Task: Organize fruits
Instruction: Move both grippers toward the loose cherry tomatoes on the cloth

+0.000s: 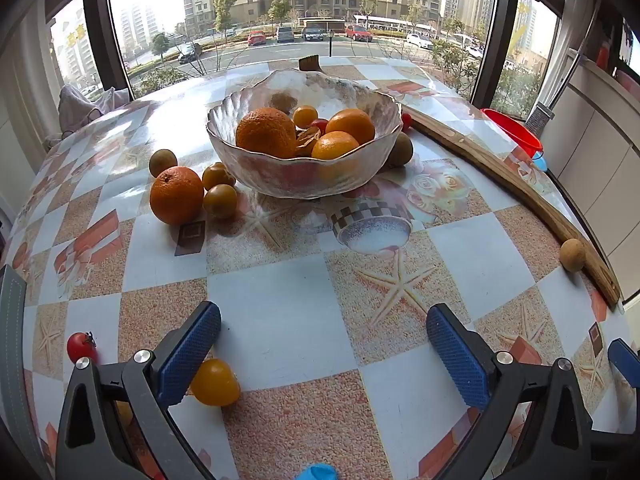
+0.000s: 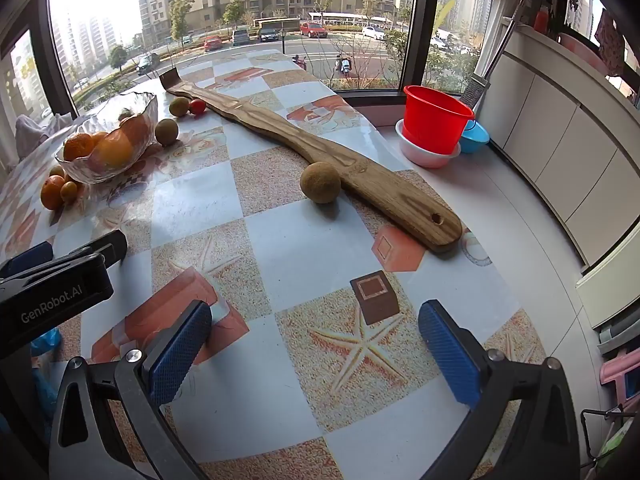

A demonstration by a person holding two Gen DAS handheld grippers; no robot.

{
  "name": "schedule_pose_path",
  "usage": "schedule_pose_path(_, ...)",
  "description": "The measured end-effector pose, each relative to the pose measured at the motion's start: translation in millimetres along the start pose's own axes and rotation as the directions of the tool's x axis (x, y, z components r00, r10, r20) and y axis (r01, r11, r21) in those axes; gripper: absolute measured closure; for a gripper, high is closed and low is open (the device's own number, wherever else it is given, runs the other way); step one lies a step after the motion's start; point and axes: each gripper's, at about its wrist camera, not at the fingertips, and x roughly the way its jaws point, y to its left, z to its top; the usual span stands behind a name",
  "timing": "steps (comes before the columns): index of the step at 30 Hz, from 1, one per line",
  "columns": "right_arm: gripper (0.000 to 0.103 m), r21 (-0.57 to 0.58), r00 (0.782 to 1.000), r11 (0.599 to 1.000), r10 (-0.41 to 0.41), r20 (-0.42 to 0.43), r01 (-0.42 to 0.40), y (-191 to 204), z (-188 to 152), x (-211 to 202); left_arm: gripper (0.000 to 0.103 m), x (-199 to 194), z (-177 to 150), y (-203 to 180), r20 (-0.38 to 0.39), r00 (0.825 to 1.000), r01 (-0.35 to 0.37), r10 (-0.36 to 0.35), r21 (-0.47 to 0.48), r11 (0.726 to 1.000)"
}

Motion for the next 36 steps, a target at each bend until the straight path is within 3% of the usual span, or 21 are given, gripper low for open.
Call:
schedule_pose_path(4,0.0,-0.003,1.0,1.0,-0.001,-0.015,0.001,-0.2,1.5,-2.8,0.0,0.1,2.0,0.4,-0.02,1.0,-0.002,0.002,0.006,1.0)
schedule_pose_path(8,0.0,-0.031,0.993,1.0,0.0,-0.115,-0.003,2.8,14.2,10.4,0.0,0.0,14.4,-1.2,-0.116,0.993,-0.014,0.017,0.024,1.0)
schedule_pose_path(12,0.0,-0.113,0.977,0.994,-0.022,-0.214,-0.003,6.9,19.3,4.9,0.0,-42.4,23.5,10.9,-0.065,0.997,-0.033,0.034,0.018,0.999)
schedule_pose_path(16,0.0,-0.142,0.967,0.985,0.061,-0.249,-0.099,7.1,19.0,-14.9,0.0,-82.3,18.1,38.6,-0.083,0.994,-0.073,0.069,-0.039,0.997)
schedule_pose_path(20,0.0,-0.155,0.946,0.973,0.117,-0.303,-0.17,20.3,19.7,-26.6,0.0,-90.3,11.7,80.7,-0.199,0.975,-0.126,0.101,-0.122,0.984)
schedule_pose_path(26,0.0,-0.067,0.893,0.956,0.241,-0.379,-0.286,46.6,20.5,-35.1,0.0,-86.2,-3.4,126.3,-0.27,0.953,-0.18,0.134,-0.152,0.972)
schedule_pose_path(29,0.0,-0.065,0.892,0.958,0.234,-0.387,-0.279,62.2,21.1,-38.2,0.0,-79.2,-6.7,141.1,-0.323,0.939,-0.176,0.121,-0.148,0.973)
schedule_pose_path(36,0.0,-0.06,0.893,0.964,0.216,-0.395,-0.259,96.0,21.8,-49.7,0.0,-73.7,-0.9,162.1,-0.341,0.936,-0.136,0.082,-0.136,0.981)
